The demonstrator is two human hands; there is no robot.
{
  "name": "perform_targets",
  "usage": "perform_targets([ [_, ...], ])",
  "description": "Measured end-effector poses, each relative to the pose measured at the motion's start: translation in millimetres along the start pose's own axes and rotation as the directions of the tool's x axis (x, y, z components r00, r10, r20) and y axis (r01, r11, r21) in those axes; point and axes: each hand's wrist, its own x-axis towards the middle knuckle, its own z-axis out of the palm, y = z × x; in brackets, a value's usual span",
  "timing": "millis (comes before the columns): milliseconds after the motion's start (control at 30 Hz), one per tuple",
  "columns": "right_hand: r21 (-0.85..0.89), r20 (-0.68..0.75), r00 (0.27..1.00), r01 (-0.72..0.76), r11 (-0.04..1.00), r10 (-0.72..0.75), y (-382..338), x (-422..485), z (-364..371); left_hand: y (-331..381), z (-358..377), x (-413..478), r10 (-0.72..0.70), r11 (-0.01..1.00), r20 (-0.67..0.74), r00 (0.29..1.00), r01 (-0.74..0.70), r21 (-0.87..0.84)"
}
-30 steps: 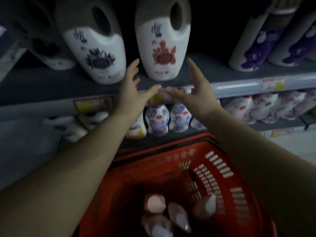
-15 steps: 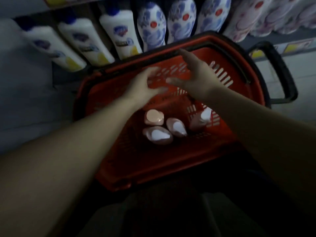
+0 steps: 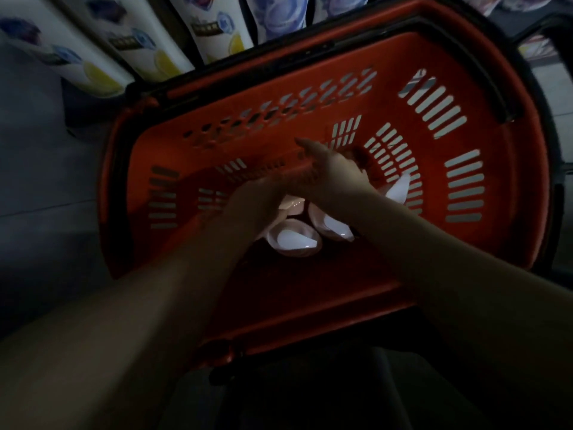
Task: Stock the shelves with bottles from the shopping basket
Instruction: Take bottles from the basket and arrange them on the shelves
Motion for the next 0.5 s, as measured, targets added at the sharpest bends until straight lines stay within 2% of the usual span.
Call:
perform_targets([
  [133,0.011,-0.009,1.0,-0.021,1.0,0.021,5.1,0.5,3.0,-8.9,-8.9,-2.3,0.112,0.994,-0.044,0.993,-0.112,0.002],
  [233,-0.057,-0.041,0.998,-0.057,0.997,0.055,6.4,-0.2,-0.4,-8.1,-28.5,4.4,-0.013,0.998,0.01,1.0,0.012,0.062],
  [267,-0.073,-0.047,0.997,-0.065,0.995,0.062,5.2,-1.1,-1.6,-8.6,-35.9,6.2,-0.051,0.997,-0.015,0.999,0.051,0.052],
  [367,-0.063,-0.044,0.996,-0.075,0.995,0.073,-4.1,-7.2,-3.7,-4.2,-65.3,3.2,-0.055,0.996,-0.211,0.976,0.067,0.054],
  [500,0.027,-0.107,0.994,-0.017,1.0,0.02,-28.9,-21.9,-10.8,3.2,-111.1,-4.0,-0.075,0.997,-0.427,0.901,0.07,-0.028],
])
